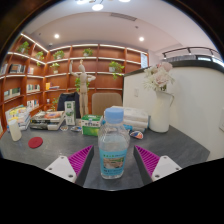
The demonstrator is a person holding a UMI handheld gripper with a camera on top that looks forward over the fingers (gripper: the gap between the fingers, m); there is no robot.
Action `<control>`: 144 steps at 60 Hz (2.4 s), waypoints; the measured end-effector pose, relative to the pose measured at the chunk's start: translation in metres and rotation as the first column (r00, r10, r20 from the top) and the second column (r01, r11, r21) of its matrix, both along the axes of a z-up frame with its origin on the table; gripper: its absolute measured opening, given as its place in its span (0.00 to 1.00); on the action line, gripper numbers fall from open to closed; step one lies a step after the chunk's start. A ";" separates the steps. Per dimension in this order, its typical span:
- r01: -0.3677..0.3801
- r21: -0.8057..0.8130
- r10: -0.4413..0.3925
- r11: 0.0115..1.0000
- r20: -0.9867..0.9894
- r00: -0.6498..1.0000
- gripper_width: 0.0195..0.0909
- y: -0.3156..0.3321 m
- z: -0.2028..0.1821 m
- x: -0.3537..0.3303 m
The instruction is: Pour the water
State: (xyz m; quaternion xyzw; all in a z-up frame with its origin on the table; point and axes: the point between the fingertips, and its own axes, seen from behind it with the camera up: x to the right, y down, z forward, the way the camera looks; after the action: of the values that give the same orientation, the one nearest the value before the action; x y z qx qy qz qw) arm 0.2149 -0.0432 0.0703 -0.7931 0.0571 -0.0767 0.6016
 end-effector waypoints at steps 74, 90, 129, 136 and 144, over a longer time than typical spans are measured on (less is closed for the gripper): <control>-0.203 -0.193 0.267 0.960 0.849 0.456 0.14 0.099 0.071 -0.251; -0.239 -0.248 0.250 0.939 0.968 -0.024 0.13 0.130 0.086 -0.356; -0.216 -0.242 0.130 0.946 0.893 -0.432 0.14 0.145 0.083 -0.415; -0.292 -0.208 0.180 0.933 0.976 -0.121 0.14 0.140 0.093 -0.401; -0.352 -0.136 0.272 0.926 0.886 0.374 0.14 0.131 0.091 -0.377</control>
State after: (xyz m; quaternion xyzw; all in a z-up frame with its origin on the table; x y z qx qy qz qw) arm -0.1621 0.0879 0.1609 -0.6043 -0.4161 -0.3657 0.5727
